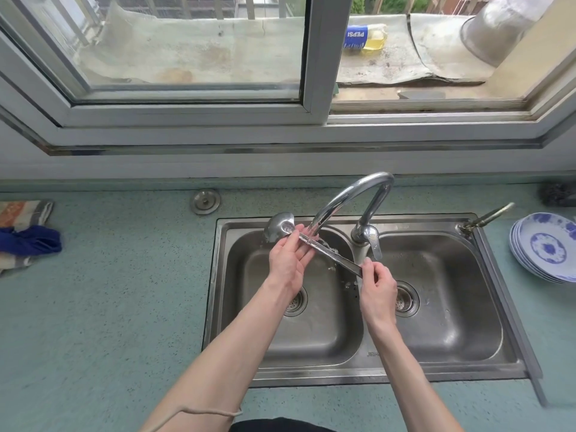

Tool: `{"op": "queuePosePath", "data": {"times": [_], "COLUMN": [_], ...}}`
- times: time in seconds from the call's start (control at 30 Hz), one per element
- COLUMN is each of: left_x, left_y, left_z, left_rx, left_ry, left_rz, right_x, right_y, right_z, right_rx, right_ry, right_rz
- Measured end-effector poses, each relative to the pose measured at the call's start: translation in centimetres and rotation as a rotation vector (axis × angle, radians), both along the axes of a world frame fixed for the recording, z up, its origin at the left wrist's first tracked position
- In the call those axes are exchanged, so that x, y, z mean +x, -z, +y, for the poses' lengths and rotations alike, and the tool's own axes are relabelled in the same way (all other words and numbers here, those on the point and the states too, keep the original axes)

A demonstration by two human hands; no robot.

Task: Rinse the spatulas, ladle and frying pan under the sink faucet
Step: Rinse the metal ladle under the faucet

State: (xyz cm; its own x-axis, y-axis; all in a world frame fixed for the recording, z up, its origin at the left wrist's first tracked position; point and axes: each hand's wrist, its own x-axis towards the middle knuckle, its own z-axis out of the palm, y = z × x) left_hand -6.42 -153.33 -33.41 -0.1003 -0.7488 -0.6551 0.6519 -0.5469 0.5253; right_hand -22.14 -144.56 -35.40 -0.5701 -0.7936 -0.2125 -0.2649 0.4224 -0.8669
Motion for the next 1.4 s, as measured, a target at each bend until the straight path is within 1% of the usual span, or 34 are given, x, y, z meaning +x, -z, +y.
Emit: {"op": "queuePosePath", "data": {"times": [0.1, 0.17, 0.27, 0.37, 0.47, 0.53, 0.6, 0.73, 0.97, 1.2, 1.3, 1.4], "left_x": [-0.3, -0.3, -0.6, -1.5, -2.0, -1.8, -1.5, -0.9, 0.4, 0.6, 0.9, 1.4], "left_y": [0.3, 0.2, 0.1, 0.1, -0.1, -0.3, -0.4, -0.5, -0.6, -0.7, -0.8, -0.7], "left_z": [0.2, 0.5, 1.1, 2.2, 2.5, 2.1, 1.6, 0.6, -0.4, 0.1, 0.0, -0.2], "left_rx": [-0.031, -0.05, -0.086, -0.107, -0.118, -0.13, -0.142, -0.133, -0.083, -0.188, -0.179, -0.156], "left_ry": [-0.008, -0.006, 0.039, 0.084, 0.07, 0.055, 0.048, 0.021, -0.035, 0.013, -0.053, -0.104], "left_rz": [-0.097, -0.131, -0.189, -0.196, -0.182, -0.193, -0.202, -0.215, -0.223, -0.231, -0.272, -0.283], "right_x": [0.5, 0.8, 1.1, 2.0, 2.5, 2.5, 2.6, 3.1, 4.4, 5.1, 5.6, 6.3], "right_y": [-0.1, -0.1, 0.7, 1.0, 0.3, -0.2, -0.4, -0.7, -0.9, -0.8, -1.2, -1.6], "right_z": [0.1, 0.1, -0.2, -0.9, -1.8, -2.2, -2.2, -1.9, -3.1, -5.1, -6.0, -6.6], "right_rx": [0.013, 0.009, 0.015, 0.02, 0.018, 0.019, 0.033, 0.031, 0.028, -0.016, 0.019, 0.059], "right_ry": [-0.022, -0.028, -0.017, -0.034, -0.06, -0.071, -0.092, -0.095, -0.081, -0.126, -0.147, -0.13], "right_rz": [-0.015, -0.029, -0.071, -0.134, -0.141, -0.178, -0.243, -0.469, -0.611, -0.527, -0.504, -0.54]}}
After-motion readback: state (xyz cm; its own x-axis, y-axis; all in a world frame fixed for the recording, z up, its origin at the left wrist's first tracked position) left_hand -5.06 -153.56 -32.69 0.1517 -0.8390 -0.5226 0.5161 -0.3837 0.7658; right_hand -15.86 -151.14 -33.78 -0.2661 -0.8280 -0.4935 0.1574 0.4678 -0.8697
